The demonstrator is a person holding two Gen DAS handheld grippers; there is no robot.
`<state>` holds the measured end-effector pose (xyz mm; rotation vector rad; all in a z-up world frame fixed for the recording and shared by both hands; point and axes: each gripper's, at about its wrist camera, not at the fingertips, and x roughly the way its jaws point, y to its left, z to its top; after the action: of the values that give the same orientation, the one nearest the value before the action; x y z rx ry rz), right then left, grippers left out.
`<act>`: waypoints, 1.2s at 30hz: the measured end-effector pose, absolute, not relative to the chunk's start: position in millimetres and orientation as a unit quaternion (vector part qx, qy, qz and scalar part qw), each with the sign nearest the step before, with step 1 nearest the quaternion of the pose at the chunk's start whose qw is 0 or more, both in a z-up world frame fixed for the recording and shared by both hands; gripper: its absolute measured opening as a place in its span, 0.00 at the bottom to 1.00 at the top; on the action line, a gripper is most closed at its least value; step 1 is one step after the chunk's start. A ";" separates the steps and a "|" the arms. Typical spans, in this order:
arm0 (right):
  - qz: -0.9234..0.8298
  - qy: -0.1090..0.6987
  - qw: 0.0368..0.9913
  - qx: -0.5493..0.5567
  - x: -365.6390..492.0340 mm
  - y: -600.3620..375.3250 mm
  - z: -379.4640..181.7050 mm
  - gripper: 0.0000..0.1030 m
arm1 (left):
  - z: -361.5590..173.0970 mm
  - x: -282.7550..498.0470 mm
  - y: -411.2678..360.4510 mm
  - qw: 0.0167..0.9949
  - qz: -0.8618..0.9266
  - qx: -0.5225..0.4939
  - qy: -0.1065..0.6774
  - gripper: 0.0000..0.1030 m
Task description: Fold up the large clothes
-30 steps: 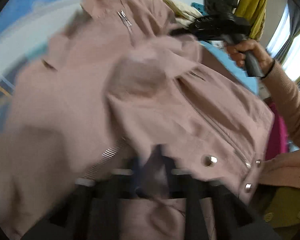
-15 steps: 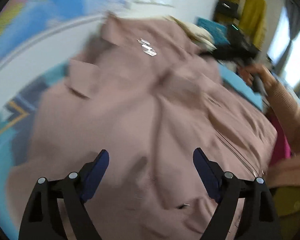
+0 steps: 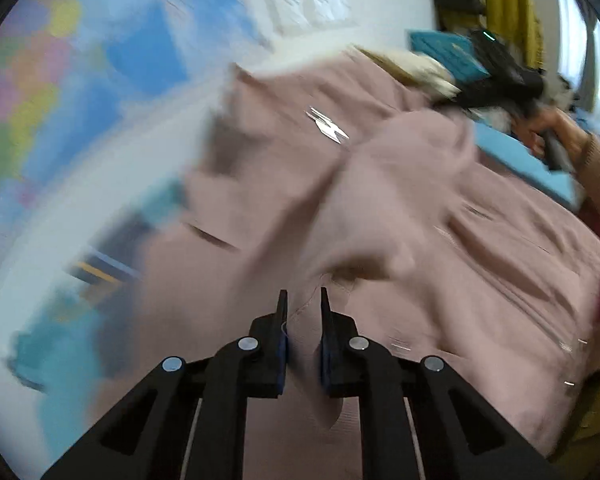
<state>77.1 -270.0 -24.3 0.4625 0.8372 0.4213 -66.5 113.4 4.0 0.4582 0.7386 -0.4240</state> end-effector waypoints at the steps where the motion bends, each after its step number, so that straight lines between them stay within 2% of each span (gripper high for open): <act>1: 0.196 0.400 0.867 0.224 79.2 -270.9 -26.3 0.05 | 10.1 -62.1 118.6 0.890 -0.191 0.233 0.343 0.13; 5: 0.177 0.419 0.862 0.222 86.3 -265.8 -36.5 0.10 | -14.2 -33.5 120.5 0.878 -0.139 0.264 0.373 0.46; 6: 0.171 0.421 0.861 0.227 85.5 -266.6 -37.6 0.18 | -24.5 -29.0 123.5 0.875 -0.127 0.260 0.388 0.52; 7: 0.168 0.420 0.862 0.229 83.6 -267.4 -36.6 0.25 | -33.2 -25.0 130.1 0.870 -0.126 0.249 0.407 0.52; 8: 0.164 0.413 0.867 0.225 78.5 -267.7 -32.3 0.40 | -43.4 -18.2 136.1 0.861 -0.138 0.225 0.435 0.58; 9: 0.158 0.405 0.873 0.219 73.9 -268.0 -28.3 0.48 | -48.0 -13.9 140.6 0.860 -0.140 0.204 0.445 0.62; 12: 0.155 0.381 0.892 0.187 50.9 -263.9 -9.9 0.48 | -46.9 -16.8 158.1 0.869 -0.149 0.150 0.448 0.67; 14: 0.168 0.368 0.901 0.158 33.7 -252.5 1.3 0.48 | -40.2 -24.1 164.7 0.879 -0.154 0.137 0.430 0.78; 21: 0.268 0.381 0.884 0.042 21.7 -158.5 3.8 0.48 | -48.4 -12.3 170.7 0.878 -0.138 0.123 0.441 0.78; 26: 0.329 0.421 0.845 -0.027 35.0 -78.8 -21.9 0.47 | -29.0 -33.8 202.7 0.902 -0.116 0.079 0.408 0.79; 30: 0.321 0.458 0.827 -0.045 50.8 -58.9 -46.1 0.46 | -20.2 -70.0 247.3 0.915 -0.057 0.052 0.397 0.82; 34: 0.304 0.475 0.825 -0.017 60.7 -72.8 -54.1 0.46 | -34.2 -99.8 291.9 0.908 0.008 0.028 0.417 0.84; 36: 0.300 0.475 0.827 -0.017 58.4 -76.6 -51.0 0.50 | -46.6 -116.8 312.1 0.901 0.029 -0.003 0.433 0.84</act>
<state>58.4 -76.6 -51.0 -0.0361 1.0078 0.6367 -116.8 312.1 -46.6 -0.0053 0.8967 0.0605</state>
